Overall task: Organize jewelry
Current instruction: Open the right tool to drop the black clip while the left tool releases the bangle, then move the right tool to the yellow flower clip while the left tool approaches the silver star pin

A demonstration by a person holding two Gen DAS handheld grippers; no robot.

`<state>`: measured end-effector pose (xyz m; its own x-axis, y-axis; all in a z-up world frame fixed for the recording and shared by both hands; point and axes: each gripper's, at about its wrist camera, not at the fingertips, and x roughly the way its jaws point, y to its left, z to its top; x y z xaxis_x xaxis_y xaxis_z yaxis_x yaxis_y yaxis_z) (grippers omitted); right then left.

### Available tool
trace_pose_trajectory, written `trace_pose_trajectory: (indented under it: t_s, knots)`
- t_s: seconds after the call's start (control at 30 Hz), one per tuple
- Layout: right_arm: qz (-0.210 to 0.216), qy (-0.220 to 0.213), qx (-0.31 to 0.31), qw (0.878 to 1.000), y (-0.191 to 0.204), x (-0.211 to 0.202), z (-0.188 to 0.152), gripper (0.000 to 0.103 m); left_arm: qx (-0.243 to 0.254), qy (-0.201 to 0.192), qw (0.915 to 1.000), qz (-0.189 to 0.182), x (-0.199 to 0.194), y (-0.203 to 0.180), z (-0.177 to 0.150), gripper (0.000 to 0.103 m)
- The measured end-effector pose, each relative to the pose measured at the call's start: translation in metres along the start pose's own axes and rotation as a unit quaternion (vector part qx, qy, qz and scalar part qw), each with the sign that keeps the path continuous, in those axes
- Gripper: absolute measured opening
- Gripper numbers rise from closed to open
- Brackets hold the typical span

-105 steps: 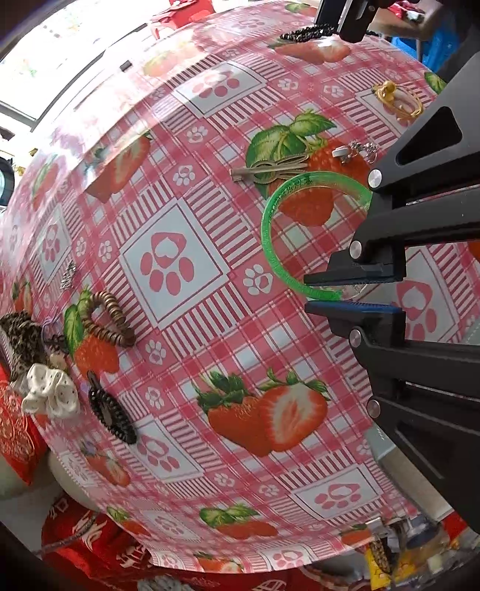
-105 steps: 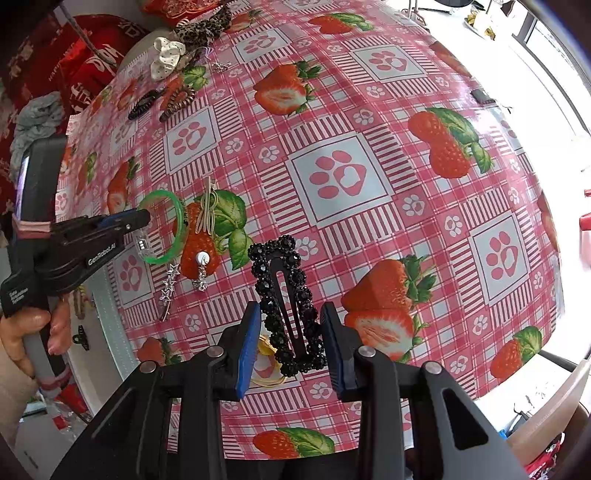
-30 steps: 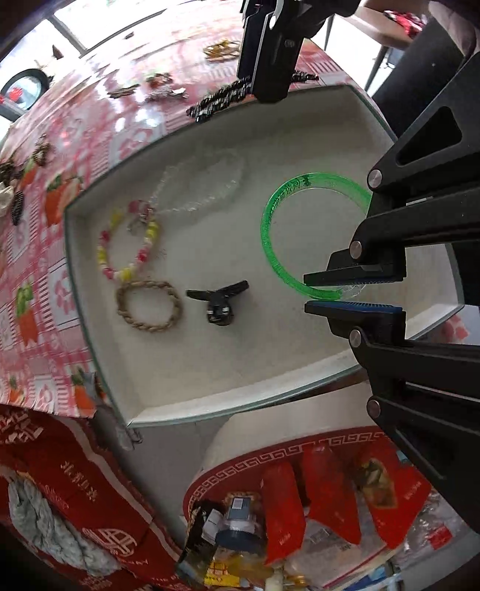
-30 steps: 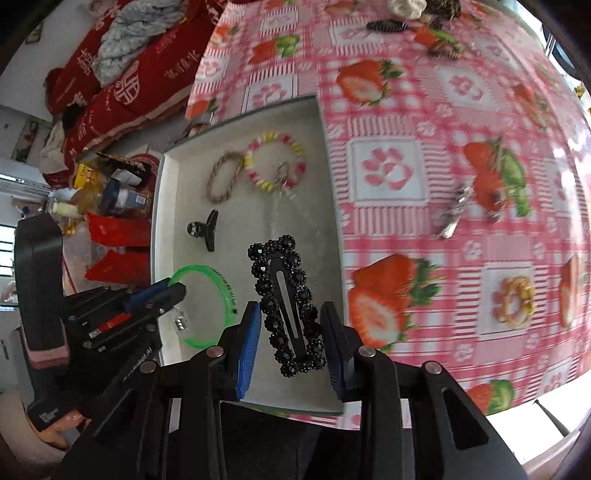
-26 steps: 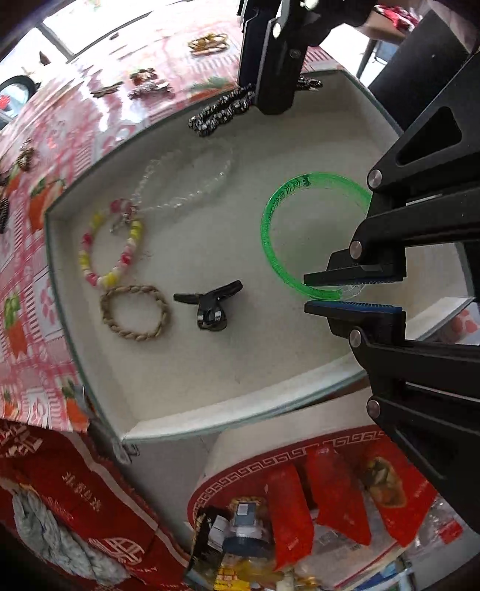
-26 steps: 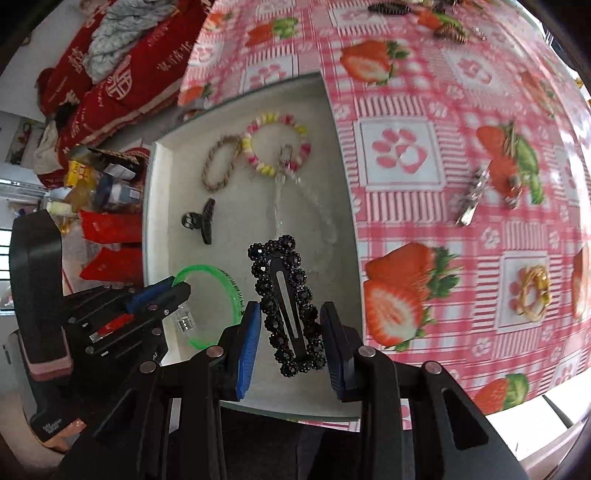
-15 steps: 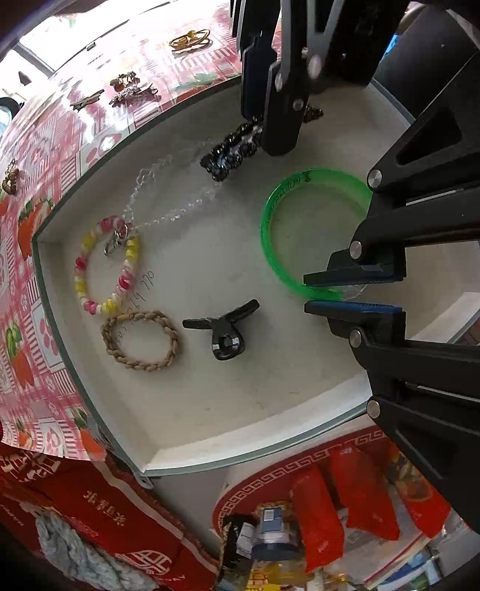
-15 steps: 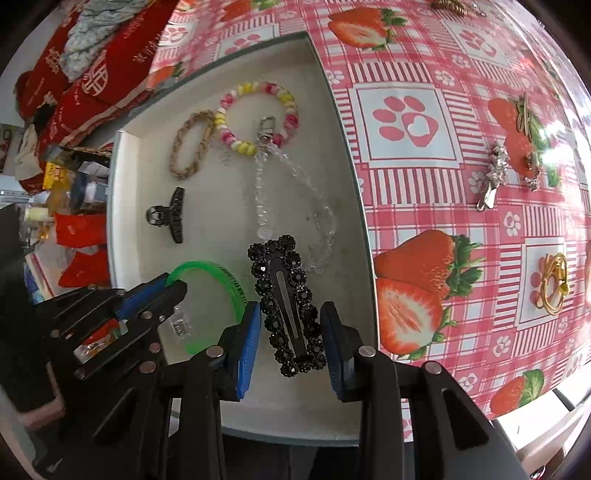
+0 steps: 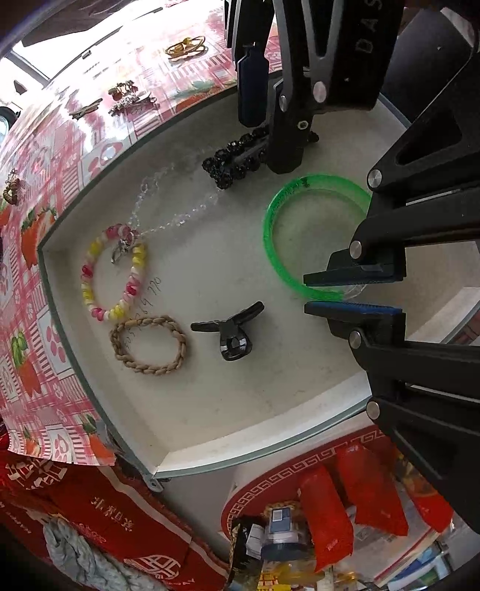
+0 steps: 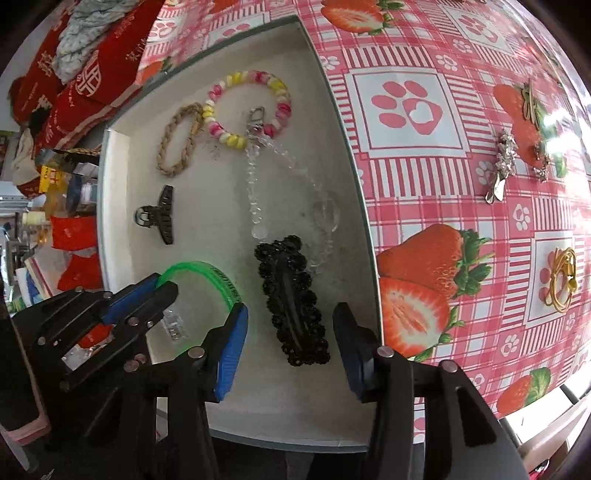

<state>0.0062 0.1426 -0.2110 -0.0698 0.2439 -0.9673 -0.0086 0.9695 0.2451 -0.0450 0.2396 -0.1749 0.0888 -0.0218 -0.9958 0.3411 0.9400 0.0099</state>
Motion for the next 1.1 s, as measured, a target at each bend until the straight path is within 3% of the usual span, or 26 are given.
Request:
trace_pose_trajectory:
  t_s: [0.5,0.53,0.8,0.83,0.87,0.9,0.93,1.1]
  knots:
    - [0.043,-0.06,0.024,0.997,-0.015,-0.075,-0.006,0.065,0.018,-0.023,0.9995,-0.013,-0.034,-0.003,0.01,0.014]
    - [0.044,-0.065,0.03,0.996,-0.018,-0.08,-0.008,0.073,0.019,-0.024,0.9994,-0.014,-0.036,-0.004,0.01,0.014]
    - [0.038,-0.095,0.097,0.99,-0.054,-0.108,-0.029,0.074,0.026,-0.031,0.999,-0.019,-0.044,-0.006,0.014,0.015]
    - [0.035,-0.098,0.102,0.989,-0.056,-0.109,-0.031,0.075,0.027,-0.031,0.999,-0.02,-0.045,-0.007,0.015,0.018]
    - [0.031,-0.101,0.11,0.988,-0.06,-0.11,-0.035,0.079,0.026,-0.03,0.999,-0.021,-0.045,-0.007,0.016,0.032]
    - [0.029,-0.103,0.118,0.987,-0.065,-0.111,-0.038,0.085,0.025,-0.029,0.9991,-0.02,-0.046,-0.007,0.017,0.086]
    - [0.027,-0.107,0.126,0.986,-0.069,-0.113,-0.041,0.086,0.021,-0.04,0.9989,-0.01,-0.05,-0.008,0.017,0.103]
    - [0.018,-0.117,0.16,0.98,-0.089,-0.118,-0.053,0.086,0.044,-0.056,0.9974,-0.006,-0.063,-0.017,0.024,0.103]
